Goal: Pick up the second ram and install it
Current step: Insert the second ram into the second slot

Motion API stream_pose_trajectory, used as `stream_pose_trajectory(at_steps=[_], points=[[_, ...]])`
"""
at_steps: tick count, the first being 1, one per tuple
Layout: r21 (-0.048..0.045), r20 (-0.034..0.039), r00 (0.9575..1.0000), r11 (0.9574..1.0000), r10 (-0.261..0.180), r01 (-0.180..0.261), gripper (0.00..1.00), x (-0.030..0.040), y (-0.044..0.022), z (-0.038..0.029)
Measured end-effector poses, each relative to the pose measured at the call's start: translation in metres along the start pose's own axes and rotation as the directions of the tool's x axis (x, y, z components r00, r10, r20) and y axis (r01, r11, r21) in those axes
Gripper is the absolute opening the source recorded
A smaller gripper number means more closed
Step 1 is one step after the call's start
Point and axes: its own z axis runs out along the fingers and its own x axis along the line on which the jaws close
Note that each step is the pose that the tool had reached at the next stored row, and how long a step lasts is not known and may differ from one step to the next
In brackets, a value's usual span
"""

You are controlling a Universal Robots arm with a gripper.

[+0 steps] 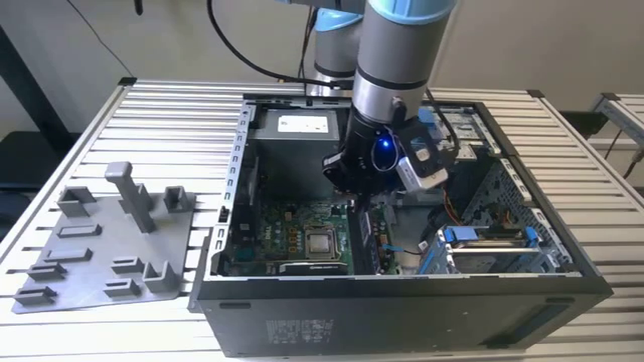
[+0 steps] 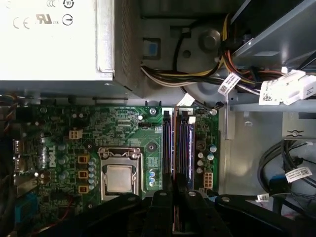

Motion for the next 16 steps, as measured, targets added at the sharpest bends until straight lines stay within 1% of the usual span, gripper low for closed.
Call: stream_pose_trajectory(at_steps=[7,10,13,16], points=[[0.0,0.0,1.0,1.0,0.0,0.0,0.14,0.0029,-0.0016,0.0129],[-0.0001,0.0001,1.0,1.0,0.001,-0.001,0.14,0.0042,-0.007,0.0182],[0.0001,0.0,1.0,1.0,0.003,-0.003,0.14,0.0043,-0.0149,0.0229],[0.0,0.0001,1.0,1.0,0.003,-0.003,0.14,0.0041,-0.0205,0.0266]])
